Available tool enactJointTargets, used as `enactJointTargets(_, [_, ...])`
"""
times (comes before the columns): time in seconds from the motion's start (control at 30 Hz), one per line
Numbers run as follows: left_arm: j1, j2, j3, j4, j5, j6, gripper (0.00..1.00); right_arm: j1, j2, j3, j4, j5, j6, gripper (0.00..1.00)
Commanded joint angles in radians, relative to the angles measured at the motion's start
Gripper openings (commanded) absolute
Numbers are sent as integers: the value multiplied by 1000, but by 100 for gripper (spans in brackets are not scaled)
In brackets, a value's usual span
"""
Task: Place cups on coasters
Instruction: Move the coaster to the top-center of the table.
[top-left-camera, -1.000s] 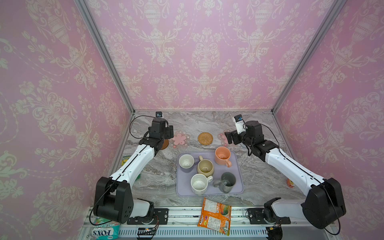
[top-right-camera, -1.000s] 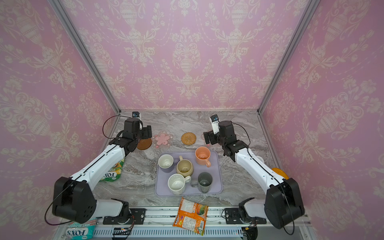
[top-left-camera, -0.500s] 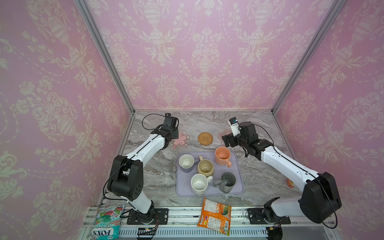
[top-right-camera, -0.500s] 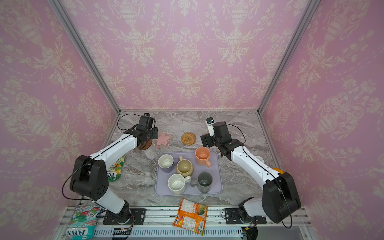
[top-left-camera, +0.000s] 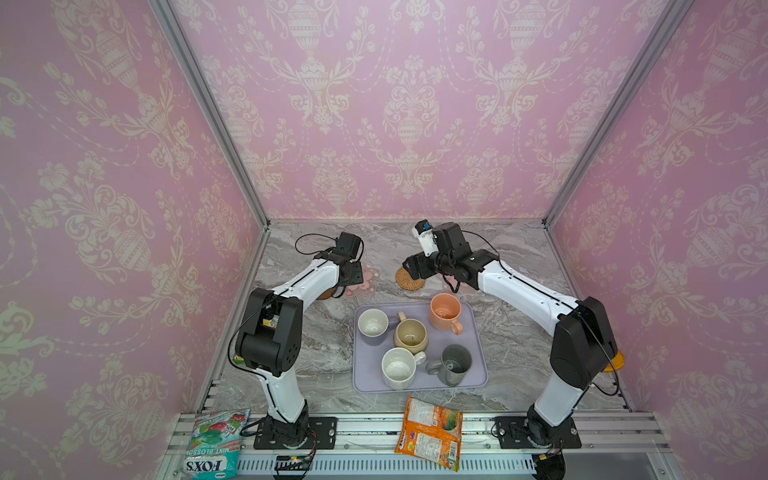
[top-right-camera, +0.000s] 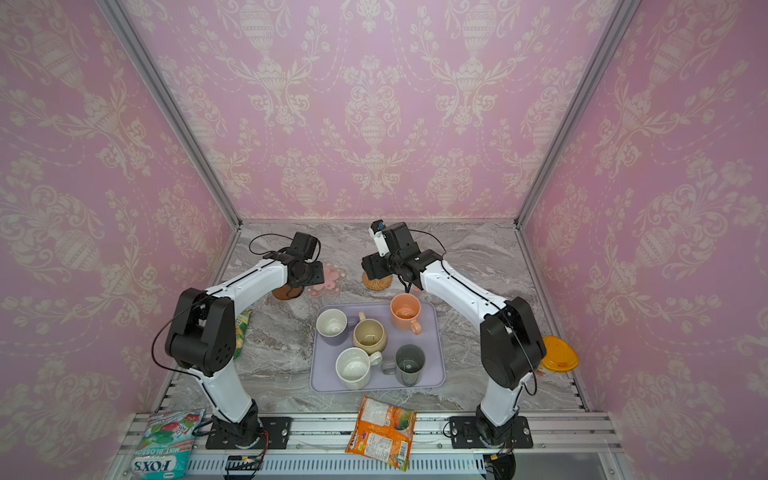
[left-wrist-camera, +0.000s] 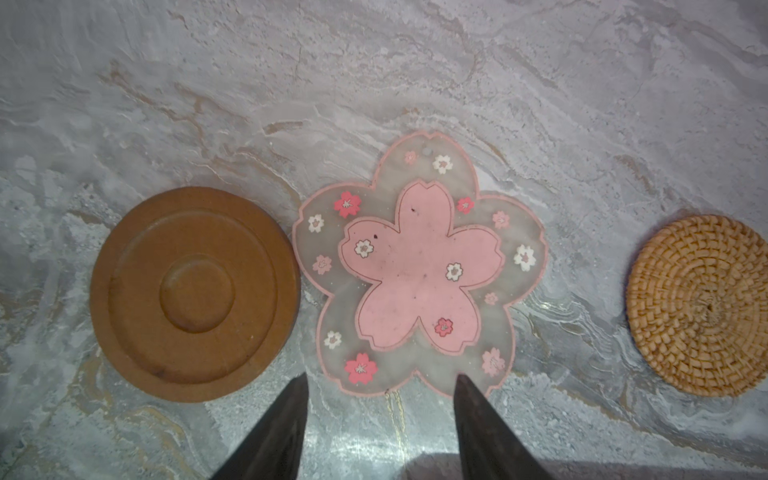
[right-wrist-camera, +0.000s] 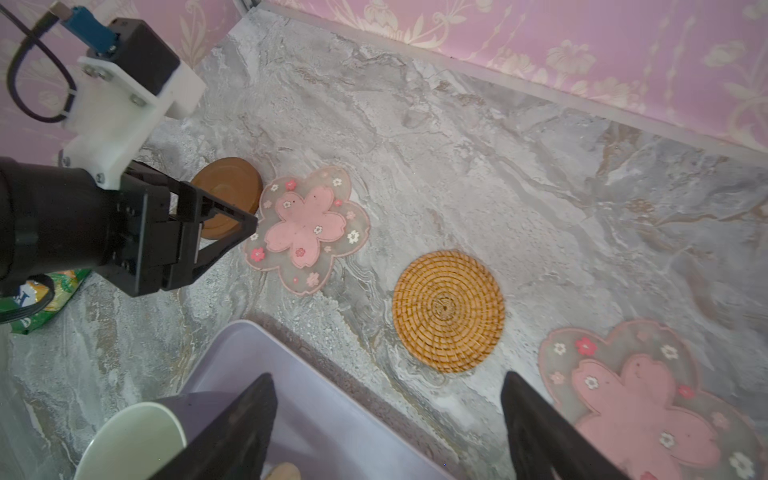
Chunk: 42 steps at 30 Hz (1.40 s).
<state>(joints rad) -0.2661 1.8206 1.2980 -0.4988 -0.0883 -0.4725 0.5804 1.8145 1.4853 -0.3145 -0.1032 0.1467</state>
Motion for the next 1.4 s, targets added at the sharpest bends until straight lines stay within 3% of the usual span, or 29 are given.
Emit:
enactJointTargets(0.0, [43,13,-16,3,108,-65,58,34,71,66,-68,-53,70,84])
enactJointTargets(0.6, [94,91,-60,84,162,-90,57,77,356,274,-83,-159,226,82])
enactJointTargets(1.37, [117,148,-49,124,218,-58,57,86,488,345,-89,-172,258,81])
